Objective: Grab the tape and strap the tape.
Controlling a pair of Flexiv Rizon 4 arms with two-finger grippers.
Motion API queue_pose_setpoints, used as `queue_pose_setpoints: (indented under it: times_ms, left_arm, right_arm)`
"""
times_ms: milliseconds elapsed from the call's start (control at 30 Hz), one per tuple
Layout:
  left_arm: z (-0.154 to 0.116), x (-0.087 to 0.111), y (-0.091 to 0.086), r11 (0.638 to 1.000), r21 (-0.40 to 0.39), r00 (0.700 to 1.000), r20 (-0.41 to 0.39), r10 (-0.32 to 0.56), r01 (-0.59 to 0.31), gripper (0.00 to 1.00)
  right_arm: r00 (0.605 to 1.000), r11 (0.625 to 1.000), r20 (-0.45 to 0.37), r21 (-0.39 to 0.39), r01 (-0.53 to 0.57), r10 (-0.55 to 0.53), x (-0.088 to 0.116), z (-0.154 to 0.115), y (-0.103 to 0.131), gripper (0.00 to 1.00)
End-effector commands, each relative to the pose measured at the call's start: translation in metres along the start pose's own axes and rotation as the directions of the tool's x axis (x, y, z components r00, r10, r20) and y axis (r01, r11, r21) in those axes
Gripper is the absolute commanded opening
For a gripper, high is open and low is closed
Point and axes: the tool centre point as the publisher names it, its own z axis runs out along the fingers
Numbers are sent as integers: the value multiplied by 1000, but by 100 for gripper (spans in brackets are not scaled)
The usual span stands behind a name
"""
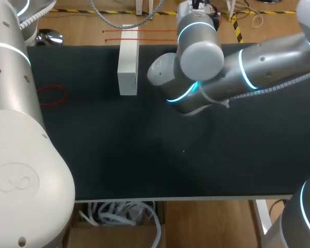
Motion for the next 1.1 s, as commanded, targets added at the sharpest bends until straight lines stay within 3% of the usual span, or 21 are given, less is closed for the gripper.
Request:
queue_pose_setpoints:
  times_ms: [33,1100]
  left_arm:
    - [-1,-1,-1,1000,-5,1000,-4,-2,2,0]
    - [-1,-1,-1,1000,-5,1000,-4,-2,2,0]
  right_arm:
    - [1000,1000,7,4,-12,12,-1,3,4,0]
    - [998,999,31,-4,48,-48,-2,0,4,0]
